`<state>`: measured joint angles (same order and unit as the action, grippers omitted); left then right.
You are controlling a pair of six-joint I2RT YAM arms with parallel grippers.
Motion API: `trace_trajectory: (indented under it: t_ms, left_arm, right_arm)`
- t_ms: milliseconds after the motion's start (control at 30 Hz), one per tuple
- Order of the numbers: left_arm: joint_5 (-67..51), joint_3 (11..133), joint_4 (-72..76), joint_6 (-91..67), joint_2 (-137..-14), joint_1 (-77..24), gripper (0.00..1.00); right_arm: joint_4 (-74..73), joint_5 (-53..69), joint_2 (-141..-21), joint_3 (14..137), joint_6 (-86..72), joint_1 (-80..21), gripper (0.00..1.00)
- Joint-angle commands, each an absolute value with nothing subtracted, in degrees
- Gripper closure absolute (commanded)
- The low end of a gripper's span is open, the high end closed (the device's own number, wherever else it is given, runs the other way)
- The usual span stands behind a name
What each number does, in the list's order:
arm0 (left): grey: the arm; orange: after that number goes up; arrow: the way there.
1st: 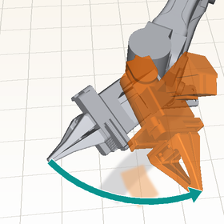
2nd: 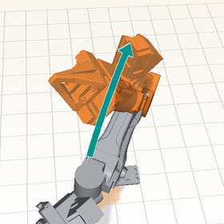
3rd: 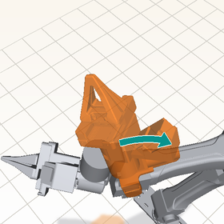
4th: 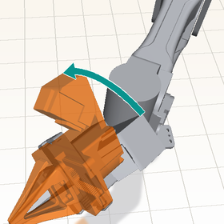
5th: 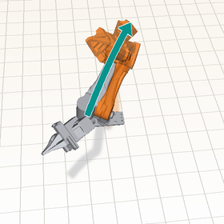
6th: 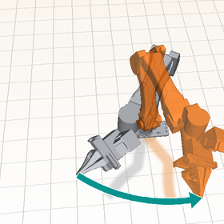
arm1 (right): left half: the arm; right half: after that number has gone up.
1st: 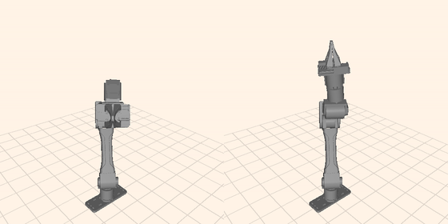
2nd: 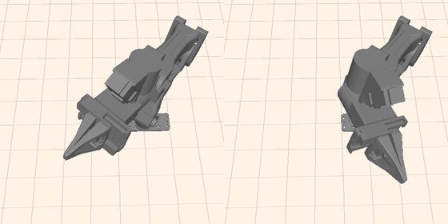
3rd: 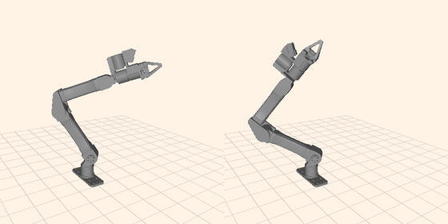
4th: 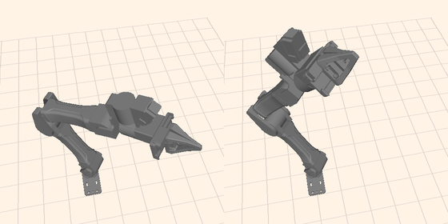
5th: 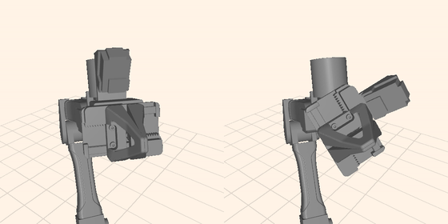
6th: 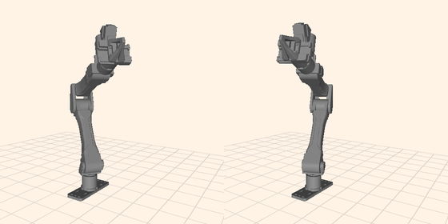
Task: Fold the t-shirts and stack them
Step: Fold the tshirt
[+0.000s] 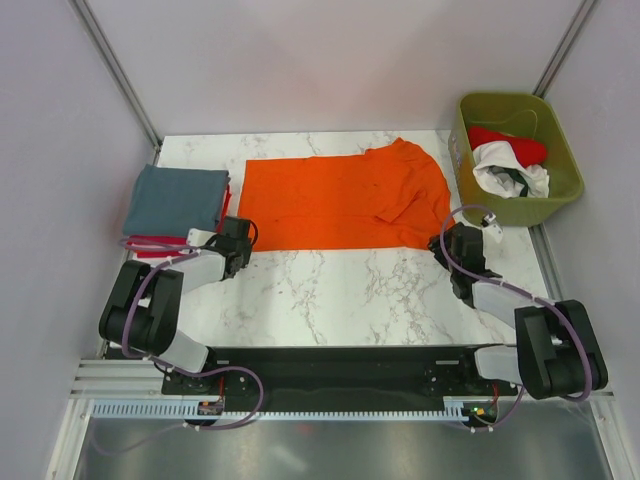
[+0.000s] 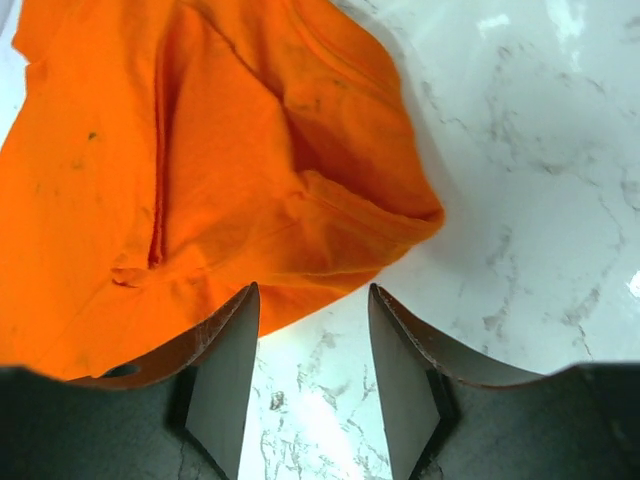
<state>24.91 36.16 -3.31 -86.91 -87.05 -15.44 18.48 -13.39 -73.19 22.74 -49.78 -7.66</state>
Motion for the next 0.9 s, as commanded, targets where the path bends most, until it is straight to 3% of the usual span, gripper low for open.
trace_trajectory:
  t_ms: [0, 167, 467, 633, 667, 767, 833, 867]
  left_arm:
    - [26.63, 35.68, -4.66, -85.6, -85.96, -15.12, 0.98]
    - [27.25, 36.3, -5.44, -84.9, -85.25, -15.03, 0.98]
    - [27.42, 36.65, -5.98, -84.64, -84.55, -14.5, 0.98]
    - [27.42, 36.56, -6.33, -84.2, -84.11, -13.63, 0.98]
    - [27.33, 36.56, -6.33, -83.76, -83.76, -13.45, 0.98]
    - [27.07, 36.21, -6.59, -82.88, -82.97, -12.75, 0.98]
    - [26.98, 35.95, -6.77, -82.27, -81.92, -12.48, 0.98]
    - [27.07, 35.86, -6.77, -82.0, -81.57, -12.39, 0.98]
  right_arm:
    - [21.97, -16.43, -73.91, 21.18, -54.13, -7.82, 0.46]
    - [21.8, -18.98, -74.35, 20.57, -55.55, -7.3, 0.46]
    - [25.57, -19.51, -82.88, 22.06, -58.01, -4.84, 0.57]
    - [22.16, -24.25, -80.17, 22.5, -57.57, -3.08, 0.8]
    - [21.54, -26.0, -79.29, 22.5, -57.05, -2.9, 0.89]
    - [19.52, -28.29, -75.86, 22.41, -56.08, -2.2, 1.0]
    - [19.07, -28.04, -73.67, 22.15, -55.11, -2.2, 0.99]
    - [19.16, -27.43, -73.13, 22.06, -54.67, -2.2, 0.91]
